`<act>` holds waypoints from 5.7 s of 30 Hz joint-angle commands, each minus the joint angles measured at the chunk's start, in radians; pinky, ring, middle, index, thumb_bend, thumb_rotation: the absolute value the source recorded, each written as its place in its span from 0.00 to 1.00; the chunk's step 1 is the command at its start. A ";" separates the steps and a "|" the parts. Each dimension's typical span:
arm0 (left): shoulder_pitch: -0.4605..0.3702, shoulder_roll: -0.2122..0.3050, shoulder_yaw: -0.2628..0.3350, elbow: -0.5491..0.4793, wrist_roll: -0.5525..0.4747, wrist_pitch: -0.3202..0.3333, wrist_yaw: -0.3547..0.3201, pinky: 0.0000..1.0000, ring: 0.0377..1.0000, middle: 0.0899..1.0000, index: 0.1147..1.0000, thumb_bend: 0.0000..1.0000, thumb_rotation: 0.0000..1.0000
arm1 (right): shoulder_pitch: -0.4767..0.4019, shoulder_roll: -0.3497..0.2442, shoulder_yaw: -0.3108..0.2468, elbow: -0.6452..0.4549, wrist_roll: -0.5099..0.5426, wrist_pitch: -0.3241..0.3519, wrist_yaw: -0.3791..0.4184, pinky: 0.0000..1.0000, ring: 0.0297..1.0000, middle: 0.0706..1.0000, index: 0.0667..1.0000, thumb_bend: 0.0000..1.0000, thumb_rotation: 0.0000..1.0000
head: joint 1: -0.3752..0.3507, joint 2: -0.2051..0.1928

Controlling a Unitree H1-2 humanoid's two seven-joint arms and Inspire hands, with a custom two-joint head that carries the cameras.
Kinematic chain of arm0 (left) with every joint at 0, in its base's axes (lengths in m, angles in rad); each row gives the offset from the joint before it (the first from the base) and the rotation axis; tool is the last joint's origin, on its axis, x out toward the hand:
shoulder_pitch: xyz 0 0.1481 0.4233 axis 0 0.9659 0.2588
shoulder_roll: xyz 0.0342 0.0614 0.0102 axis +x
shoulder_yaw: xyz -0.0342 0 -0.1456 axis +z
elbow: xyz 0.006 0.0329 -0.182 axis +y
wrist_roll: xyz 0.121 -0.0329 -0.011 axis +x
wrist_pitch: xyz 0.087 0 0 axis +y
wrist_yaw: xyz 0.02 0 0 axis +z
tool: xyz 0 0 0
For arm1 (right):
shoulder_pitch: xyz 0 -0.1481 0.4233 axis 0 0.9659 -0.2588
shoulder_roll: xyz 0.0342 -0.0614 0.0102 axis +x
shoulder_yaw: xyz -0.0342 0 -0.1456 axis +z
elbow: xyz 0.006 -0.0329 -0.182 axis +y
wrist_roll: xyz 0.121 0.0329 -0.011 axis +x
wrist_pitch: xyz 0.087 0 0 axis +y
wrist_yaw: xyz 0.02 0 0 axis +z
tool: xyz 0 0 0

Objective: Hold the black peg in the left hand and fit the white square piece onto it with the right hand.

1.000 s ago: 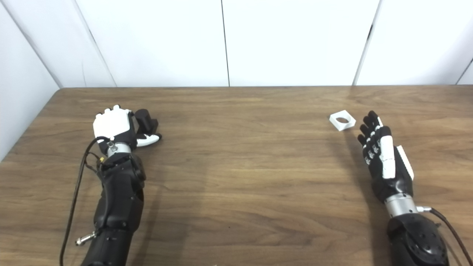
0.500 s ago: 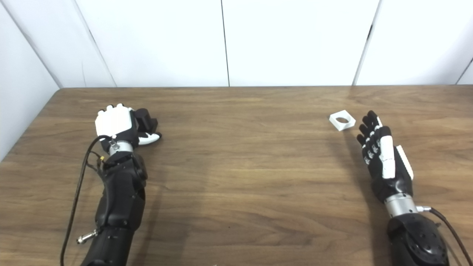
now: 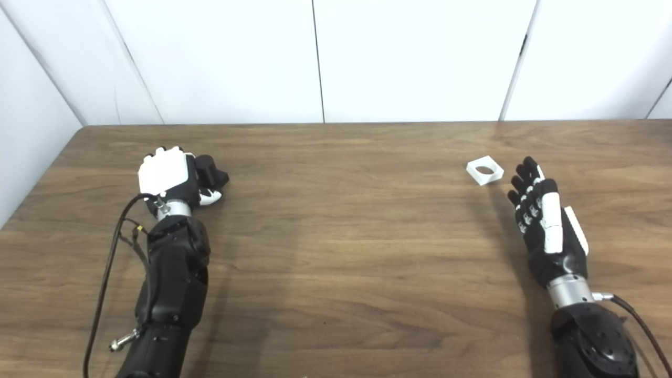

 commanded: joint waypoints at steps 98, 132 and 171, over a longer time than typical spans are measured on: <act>0.235 0.068 -0.274 -0.293 -0.233 0.008 0.120 0.97 0.99 0.89 0.42 0.52 0.06 | 0.028 -0.002 0.020 -0.027 -0.007 0.011 -0.001 1.00 1.00 1.00 1.00 0.59 1.00 | -0.033 0.012; 0.413 -0.024 -0.493 -0.449 -0.175 -0.020 0.103 0.92 0.98 0.89 0.42 0.52 0.06 | 0.042 0.019 0.016 -0.039 -0.005 0.017 -0.011 1.00 1.00 1.00 1.00 0.60 1.00 | -0.059 0.019; 0.526 -0.043 -0.579 -0.516 -0.177 -0.111 0.094 0.94 0.98 0.88 0.42 0.52 0.06 | 0.048 0.037 0.011 -0.027 0.008 0.017 -0.018 1.00 1.00 1.00 1.00 0.61 1.00 | -0.075 0.026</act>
